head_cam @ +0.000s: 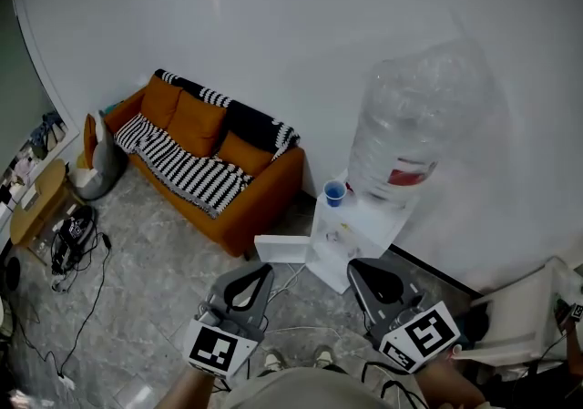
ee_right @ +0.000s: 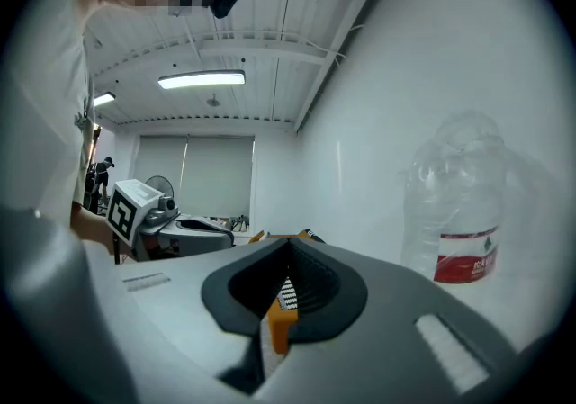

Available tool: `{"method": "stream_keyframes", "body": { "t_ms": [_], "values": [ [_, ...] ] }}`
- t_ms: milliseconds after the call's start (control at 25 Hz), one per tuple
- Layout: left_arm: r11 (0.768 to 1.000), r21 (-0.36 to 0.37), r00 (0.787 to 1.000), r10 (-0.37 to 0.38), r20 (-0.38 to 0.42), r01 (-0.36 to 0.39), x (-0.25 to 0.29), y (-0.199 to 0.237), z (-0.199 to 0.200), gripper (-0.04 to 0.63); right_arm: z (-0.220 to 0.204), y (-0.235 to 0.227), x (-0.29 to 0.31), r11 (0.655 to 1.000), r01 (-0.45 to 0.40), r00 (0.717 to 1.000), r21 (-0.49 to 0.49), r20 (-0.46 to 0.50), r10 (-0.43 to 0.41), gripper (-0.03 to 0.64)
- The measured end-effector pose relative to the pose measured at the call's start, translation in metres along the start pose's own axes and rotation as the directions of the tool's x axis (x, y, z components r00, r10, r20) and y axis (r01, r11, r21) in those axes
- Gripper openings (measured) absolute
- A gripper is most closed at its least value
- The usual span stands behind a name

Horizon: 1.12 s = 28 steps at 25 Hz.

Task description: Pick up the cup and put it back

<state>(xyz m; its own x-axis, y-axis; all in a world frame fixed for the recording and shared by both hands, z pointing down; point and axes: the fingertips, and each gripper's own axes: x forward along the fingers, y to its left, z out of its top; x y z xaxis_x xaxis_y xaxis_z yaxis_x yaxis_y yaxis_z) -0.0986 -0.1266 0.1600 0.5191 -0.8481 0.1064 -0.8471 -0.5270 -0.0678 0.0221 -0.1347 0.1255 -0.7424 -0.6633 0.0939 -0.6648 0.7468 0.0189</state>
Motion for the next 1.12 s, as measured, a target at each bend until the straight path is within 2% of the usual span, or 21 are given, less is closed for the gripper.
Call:
{"method": "stream_keyframes", "body": {
  "t_ms": [320, 1120],
  "values": [
    [0.999, -0.013, 0.999, 0.03, 0.015, -0.03, -0.009, 0.01, 0.004, 0.002, 0.0, 0.0, 0.002, 1.0, -0.001, 1.0, -0.011, -0.01, 0.001, 0.003],
    [0.999, -0.007, 0.998, 0.051, 0.046, -0.051, -0.014, 0.027, 0.019, 0.002, 0.011, 0.003, 0.014, 0.998, -0.004, 1.0, -0.065, -0.004, 0.003, 0.003]
  ]
}}
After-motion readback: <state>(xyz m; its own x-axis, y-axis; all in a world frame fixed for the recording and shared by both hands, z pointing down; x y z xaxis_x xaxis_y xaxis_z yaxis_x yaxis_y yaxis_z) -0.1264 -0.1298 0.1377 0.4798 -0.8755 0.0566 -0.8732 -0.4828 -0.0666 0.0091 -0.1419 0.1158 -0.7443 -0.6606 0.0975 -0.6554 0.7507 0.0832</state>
